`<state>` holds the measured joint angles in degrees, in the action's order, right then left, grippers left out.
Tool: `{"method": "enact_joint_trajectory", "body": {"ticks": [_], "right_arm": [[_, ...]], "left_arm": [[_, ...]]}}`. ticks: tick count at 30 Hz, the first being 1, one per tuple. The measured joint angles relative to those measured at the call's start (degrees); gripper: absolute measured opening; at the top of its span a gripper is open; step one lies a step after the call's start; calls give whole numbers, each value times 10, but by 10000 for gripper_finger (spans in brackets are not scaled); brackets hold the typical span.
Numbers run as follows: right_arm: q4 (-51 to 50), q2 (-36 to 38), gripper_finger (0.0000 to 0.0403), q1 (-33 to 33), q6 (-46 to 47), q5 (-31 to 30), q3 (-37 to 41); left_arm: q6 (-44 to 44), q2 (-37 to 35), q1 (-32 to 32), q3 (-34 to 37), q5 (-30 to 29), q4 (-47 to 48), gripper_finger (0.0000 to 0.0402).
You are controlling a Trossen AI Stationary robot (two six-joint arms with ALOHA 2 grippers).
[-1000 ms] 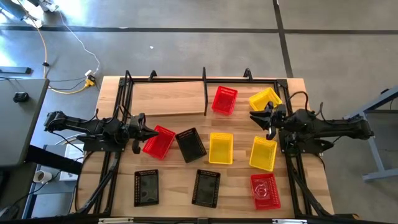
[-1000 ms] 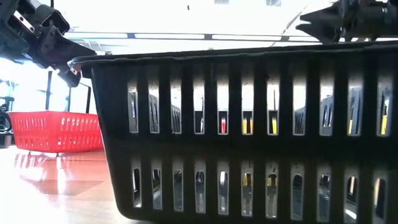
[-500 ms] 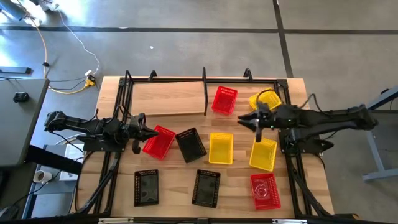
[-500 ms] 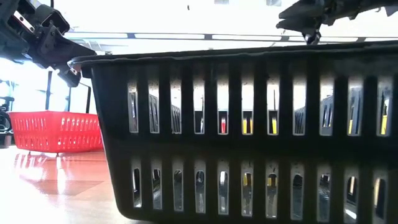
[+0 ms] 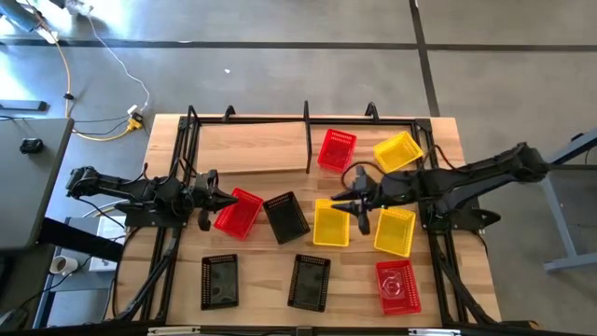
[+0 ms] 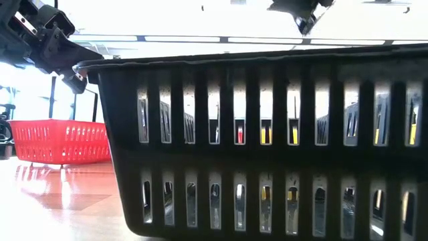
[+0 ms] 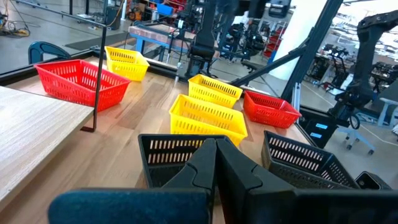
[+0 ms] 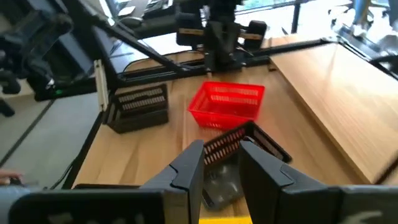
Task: Stack baskets on shelf by color
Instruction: Put the top black bin on the shelf
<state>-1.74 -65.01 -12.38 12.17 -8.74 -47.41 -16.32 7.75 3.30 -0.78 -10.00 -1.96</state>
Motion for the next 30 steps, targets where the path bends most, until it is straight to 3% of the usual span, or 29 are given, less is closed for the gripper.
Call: {"method": "enact_joint_trajectory", "body": {"ticks": [16, 30], "right_arm": [[-24, -167, 88, -13, -200, 6, -115], [7, -304, 145, -13, -227, 80, -157]], "left_arm": [[0, 0, 0, 0, 0, 0, 0], [0, 0, 0, 0, 0, 0, 0]]}}
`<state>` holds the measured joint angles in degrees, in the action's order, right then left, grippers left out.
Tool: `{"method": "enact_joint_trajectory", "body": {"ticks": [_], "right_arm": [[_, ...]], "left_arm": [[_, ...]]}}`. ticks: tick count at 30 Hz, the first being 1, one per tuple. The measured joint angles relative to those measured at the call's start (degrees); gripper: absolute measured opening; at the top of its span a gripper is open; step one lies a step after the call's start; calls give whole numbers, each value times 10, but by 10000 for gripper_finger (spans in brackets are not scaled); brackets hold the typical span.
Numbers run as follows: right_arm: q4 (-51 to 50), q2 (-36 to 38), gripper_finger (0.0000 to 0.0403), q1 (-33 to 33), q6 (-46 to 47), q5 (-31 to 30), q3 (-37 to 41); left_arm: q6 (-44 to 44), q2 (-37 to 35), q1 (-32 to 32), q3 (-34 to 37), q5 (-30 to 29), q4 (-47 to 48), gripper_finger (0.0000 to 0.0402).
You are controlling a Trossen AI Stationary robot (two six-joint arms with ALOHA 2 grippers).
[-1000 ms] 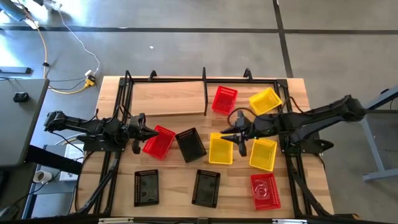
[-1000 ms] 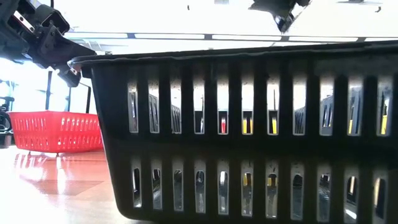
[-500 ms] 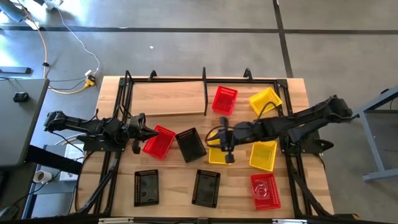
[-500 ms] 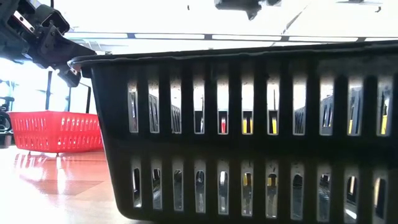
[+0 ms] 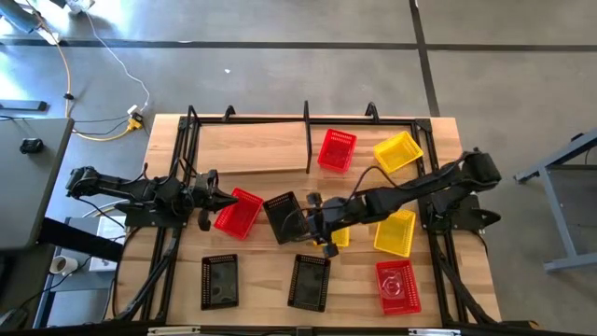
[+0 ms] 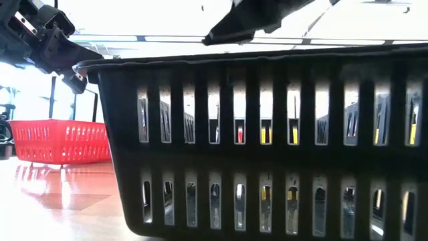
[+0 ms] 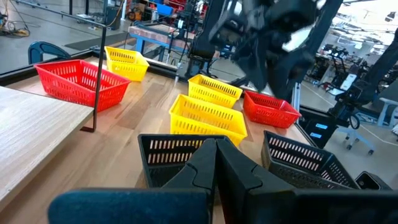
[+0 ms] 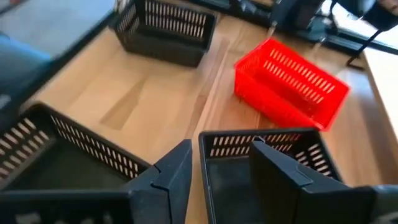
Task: Stack baskets on shelf by color
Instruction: Put the top black bin on the shelf
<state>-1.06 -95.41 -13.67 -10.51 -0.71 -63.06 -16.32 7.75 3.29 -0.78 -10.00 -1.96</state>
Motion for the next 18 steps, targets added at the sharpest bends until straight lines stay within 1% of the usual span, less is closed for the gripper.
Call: {"method": "enact_joint_trajectory", "body": {"ticks": [9, 15, 18], "right_arm": [[8, -70, 145, 9, -5, 2, -41], [-42, -98, 145, 17, -10, 1, -85], [-53, -111, 145, 18, -3, 3, -94]], "left_arm": [[0, 0, 0, 0, 0, 0, 0], [0, 0, 0, 0, 0, 0, 0], [0, 0, 0, 0, 0, 0, 0]]}}
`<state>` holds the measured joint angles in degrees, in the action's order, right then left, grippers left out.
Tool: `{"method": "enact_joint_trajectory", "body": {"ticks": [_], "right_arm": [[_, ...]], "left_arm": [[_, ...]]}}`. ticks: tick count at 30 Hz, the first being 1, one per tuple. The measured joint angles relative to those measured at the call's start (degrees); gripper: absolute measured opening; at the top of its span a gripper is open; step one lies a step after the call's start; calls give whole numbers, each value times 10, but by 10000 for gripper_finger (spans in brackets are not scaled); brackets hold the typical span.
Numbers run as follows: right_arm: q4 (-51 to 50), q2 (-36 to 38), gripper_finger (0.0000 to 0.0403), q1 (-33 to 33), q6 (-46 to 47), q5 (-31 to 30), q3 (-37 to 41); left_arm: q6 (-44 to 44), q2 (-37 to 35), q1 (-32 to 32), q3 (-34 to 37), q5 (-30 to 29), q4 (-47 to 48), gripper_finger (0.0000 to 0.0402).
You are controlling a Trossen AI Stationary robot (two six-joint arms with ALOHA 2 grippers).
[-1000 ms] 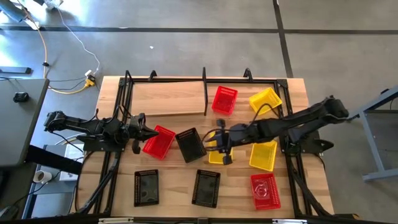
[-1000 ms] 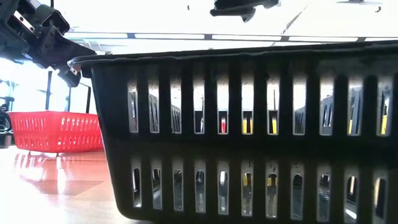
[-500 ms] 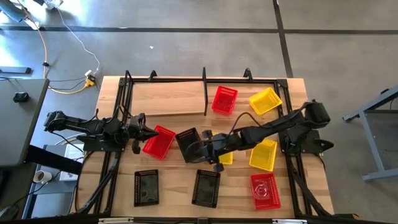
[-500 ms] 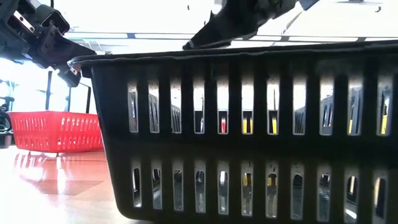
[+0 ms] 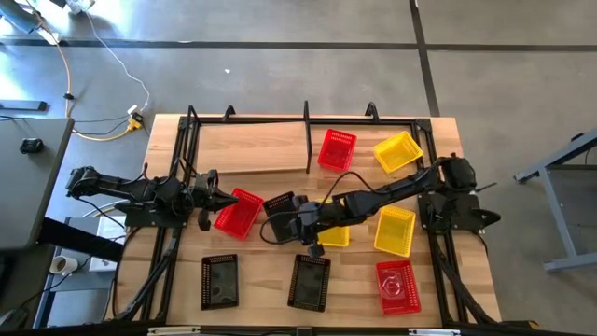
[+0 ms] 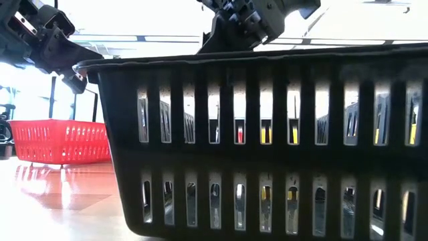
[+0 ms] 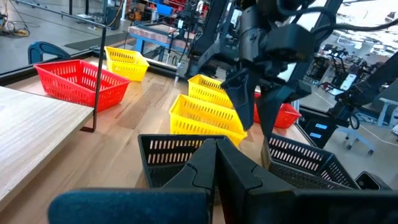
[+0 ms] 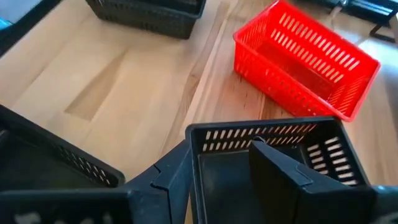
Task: Stack baskets on shelf by color
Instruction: Put the top black bin on the shelf
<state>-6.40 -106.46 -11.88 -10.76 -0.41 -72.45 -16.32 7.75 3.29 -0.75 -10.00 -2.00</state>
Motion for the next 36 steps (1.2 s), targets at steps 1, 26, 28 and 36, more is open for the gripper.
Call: {"method": "enact_joint_trajectory", "body": {"ticks": [1, 26, 28, 36], "right_arm": [[-2, -3, 144, 0, 0, 1, -2], [-44, -52, 144, 0, 17, 8, -3], [-43, -57, 144, 0, 17, 0, -3], [-47, -76, 143, 0, 18, -12, -3]], "left_arm": [[0, 0, 0, 0, 0, 0, 0], [0, 1, 0, 0, -1, 0, 0], [0, 1, 0, 0, -1, 0, 0], [0, 1, 0, 0, -1, 0, 0]]}}
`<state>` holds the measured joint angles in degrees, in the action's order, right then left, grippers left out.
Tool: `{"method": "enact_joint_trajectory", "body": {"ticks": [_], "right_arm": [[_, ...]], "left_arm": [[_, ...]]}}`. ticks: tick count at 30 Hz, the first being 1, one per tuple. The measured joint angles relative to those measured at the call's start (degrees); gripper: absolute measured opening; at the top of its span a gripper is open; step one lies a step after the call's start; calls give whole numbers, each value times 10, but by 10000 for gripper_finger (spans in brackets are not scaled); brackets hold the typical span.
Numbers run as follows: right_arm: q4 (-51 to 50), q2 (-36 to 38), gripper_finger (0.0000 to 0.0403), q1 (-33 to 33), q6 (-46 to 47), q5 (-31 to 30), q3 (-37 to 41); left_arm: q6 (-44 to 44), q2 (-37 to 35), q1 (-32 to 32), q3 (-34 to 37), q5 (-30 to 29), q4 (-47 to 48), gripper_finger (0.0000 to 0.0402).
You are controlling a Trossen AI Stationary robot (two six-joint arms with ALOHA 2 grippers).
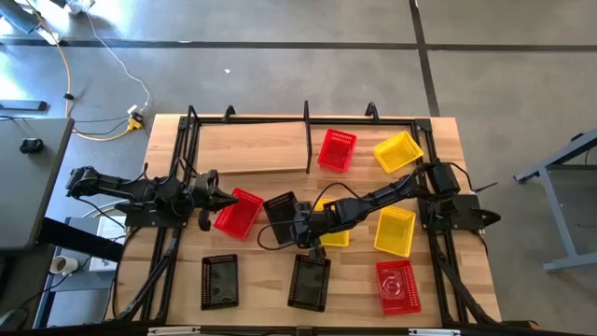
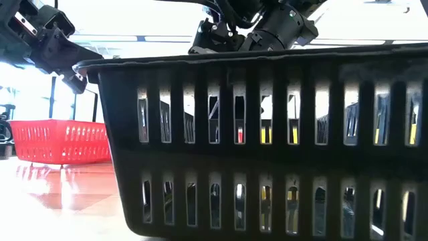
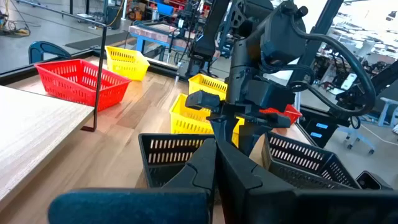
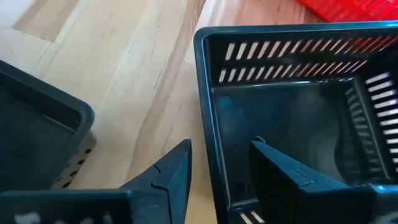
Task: Stack baskets on shelf by color
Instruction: Put the top black bin on the shelf
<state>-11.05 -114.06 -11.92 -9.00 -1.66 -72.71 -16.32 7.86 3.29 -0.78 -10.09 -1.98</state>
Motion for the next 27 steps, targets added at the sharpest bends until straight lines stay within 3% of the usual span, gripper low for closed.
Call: {"method": "enact_joint_trajectory", "body": {"ticks": [5, 12, 27], "right_arm": [[0, 0, 108, 0, 14, -13, 0], [-3, 0, 8, 0, 12, -14, 0], [-11, 34, 1, 0, 30, -48, 0]], "left_arm": [[0, 0, 0, 0, 0, 0, 0], [0, 0, 0, 0, 0, 0, 0], [0, 0, 0, 0, -1, 0, 0]]}}
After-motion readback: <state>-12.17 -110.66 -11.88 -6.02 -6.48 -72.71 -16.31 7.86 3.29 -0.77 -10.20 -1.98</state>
